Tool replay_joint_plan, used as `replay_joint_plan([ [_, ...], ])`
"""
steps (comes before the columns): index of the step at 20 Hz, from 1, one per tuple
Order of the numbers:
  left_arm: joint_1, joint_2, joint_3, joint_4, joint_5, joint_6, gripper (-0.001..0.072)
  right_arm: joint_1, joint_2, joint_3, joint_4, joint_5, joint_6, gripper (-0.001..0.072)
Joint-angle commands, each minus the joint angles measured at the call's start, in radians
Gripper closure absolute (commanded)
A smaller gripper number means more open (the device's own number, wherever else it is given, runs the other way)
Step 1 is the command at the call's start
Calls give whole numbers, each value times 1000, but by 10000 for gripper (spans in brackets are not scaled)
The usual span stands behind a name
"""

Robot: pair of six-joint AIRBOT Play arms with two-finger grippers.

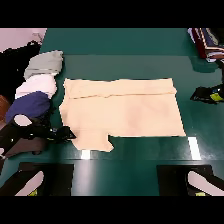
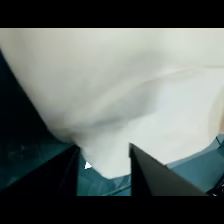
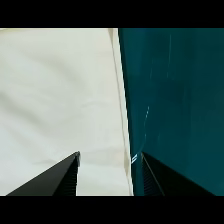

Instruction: Fold the shirts.

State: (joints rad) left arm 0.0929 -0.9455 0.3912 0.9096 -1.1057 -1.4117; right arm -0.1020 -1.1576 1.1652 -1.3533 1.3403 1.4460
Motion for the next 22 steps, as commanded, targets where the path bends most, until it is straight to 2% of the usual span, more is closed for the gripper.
replay_joint_plan([
  [1,0,6,-20,-67,74,27,583,-12,21,-8,-1,44,0,277],
  [2,0,6,-17,-84,73,47,679,-30,22,-16,-2,68,-1,277],
  [6,0,16,43,-87,29,59,683,-160,22,-167,-10,152,-9,272],
  [8,0,16,77,-87,14,59,683,-237,16,-290,2,155,-34,127],
  [11,0,16,101,-87,14,58,683,-323,-26,-433,113,121,-72,143],
  [13,0,16,103,-88,14,58,683,-333,-43,-488,197,50,-86,208],
  [14,0,16,103,-87,15,58,683,-324,-49,-505,229,18,-86,218],
  [15,0,16,103,-87,14,58,683,-309,-52,-513,236,-5,-86,278],
  [17,0,16,103,-87,10,57,683,-266,-52,-511,228,-29,-86,288],
  [18,0,16,103,-87,0,57,682,-248,-52,-505,226,-24,-86,413],
  [20,0,16,103,-84,-34,58,683,-214,-51,-492,223,-10,-89,586],
  [21,0,16,106,-64,-59,55,684,-200,-50,-481,216,6,-116,698],
  [22,0,16,112,-27,-82,33,685,-185,-40,-467,190,25,-120,695],
])
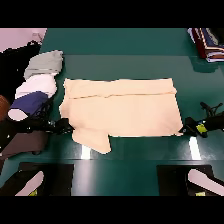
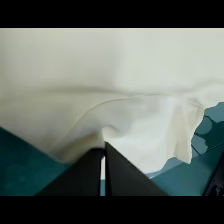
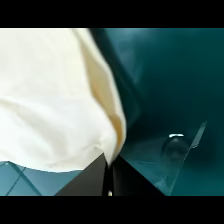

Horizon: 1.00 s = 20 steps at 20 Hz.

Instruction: Fold the shirts.

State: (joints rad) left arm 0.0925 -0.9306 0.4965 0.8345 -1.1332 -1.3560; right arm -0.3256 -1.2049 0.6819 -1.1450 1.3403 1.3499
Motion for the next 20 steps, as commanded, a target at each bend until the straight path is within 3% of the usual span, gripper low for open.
replay_joint_plan([
  [1,0,3,18,97,-78,-52,685,51,27,33,-59,48,-24,696],
  [5,0,175,33,209,-187,-137,686,67,211,72,-217,206,-24,696],
  [8,0,351,35,196,-377,-213,684,67,376,58,-343,301,-23,696],
  [11,0,424,96,192,-466,-253,684,68,462,100,-329,319,22,697],
  [14,0,372,199,195,-336,-224,684,68,390,219,-198,262,22,697],
  [20,0,-22,358,169,-62,-91,683,76,34,455,-98,135,20,697],
])
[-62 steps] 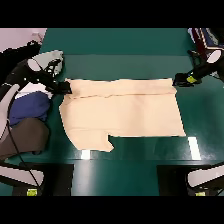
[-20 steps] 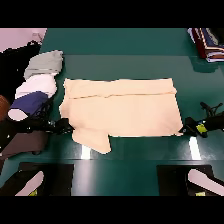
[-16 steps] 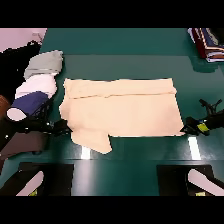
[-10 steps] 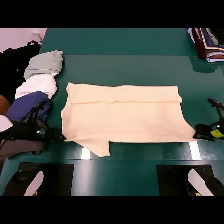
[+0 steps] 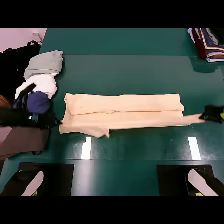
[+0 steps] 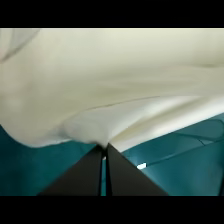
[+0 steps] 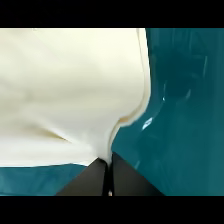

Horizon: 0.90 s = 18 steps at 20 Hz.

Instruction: Fold the shirts.

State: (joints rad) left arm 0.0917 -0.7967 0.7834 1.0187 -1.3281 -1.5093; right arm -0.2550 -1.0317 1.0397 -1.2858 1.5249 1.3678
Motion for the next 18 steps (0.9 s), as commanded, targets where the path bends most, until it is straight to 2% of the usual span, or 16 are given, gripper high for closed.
replay_joint_plan([
  [1,1,-238,105,-31,168,89,683,14,-204,133,44,-56,2,696],
  [4,1,-453,208,-76,244,130,683,53,-362,223,64,-94,3,696],
  [8,1,-630,317,-137,302,130,682,109,-520,354,65,-115,5,692],
  [9,1,-653,333,-137,311,130,681,120,-551,388,64,-113,5,621],
  [10,1,-663,340,-137,321,129,679,126,-578,418,65,-111,5,472],
  [11,1,-664,340,-137,331,129,478,131,-600,448,65,-108,8,315],
  [12,2,-664,341,-138,334,124,181,130,-615,471,68,-101,10,258],
  [13,2,-664,345,-137,319,119,92,130,-624,491,78,-82,5,258],
  [16,3,-655,388,-135,185,124,93,90,-602,474,113,-37,-55,258],
  [17,3,-650,399,-134,147,131,214,65,-583,436,122,-36,-70,258],
  [18,3,-641,405,-135,125,142,525,34,-566,391,138,-36,-93,258],
])
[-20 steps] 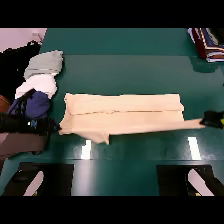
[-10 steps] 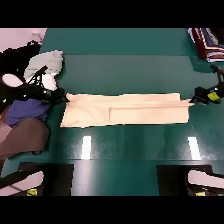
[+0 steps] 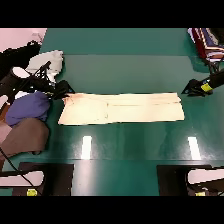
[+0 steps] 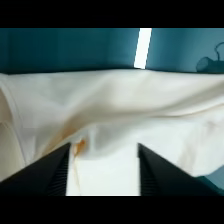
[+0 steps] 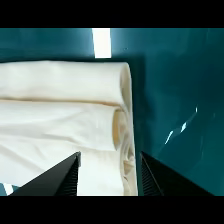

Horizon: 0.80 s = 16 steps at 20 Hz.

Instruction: Fold the shirts.

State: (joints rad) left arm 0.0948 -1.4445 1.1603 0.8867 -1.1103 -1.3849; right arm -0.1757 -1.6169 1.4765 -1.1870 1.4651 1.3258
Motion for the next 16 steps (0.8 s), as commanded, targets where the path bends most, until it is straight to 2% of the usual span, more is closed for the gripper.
replay_joint_plan([
  [1,0,18,28,-5,-95,40,676,-77,29,-87,72,24,-75,250],
  [3,-10,30,28,-6,-89,38,682,-145,23,-166,159,32,-114,97],
  [8,-138,31,28,-4,-41,21,683,-188,-71,-278,283,4,-179,97],
  [11,-231,30,28,-4,40,-35,683,-139,-96,-296,334,-46,-206,104],
  [13,-292,24,28,-4,104,-72,684,-94,-102,-296,330,-62,-224,180],
  [15,-368,0,44,-4,172,-93,684,-64,-101,-286,330,-56,-261,519],
  [16,-407,-29,75,-4,178,-105,684,-55,-95,-274,331,-37,-275,634],
])
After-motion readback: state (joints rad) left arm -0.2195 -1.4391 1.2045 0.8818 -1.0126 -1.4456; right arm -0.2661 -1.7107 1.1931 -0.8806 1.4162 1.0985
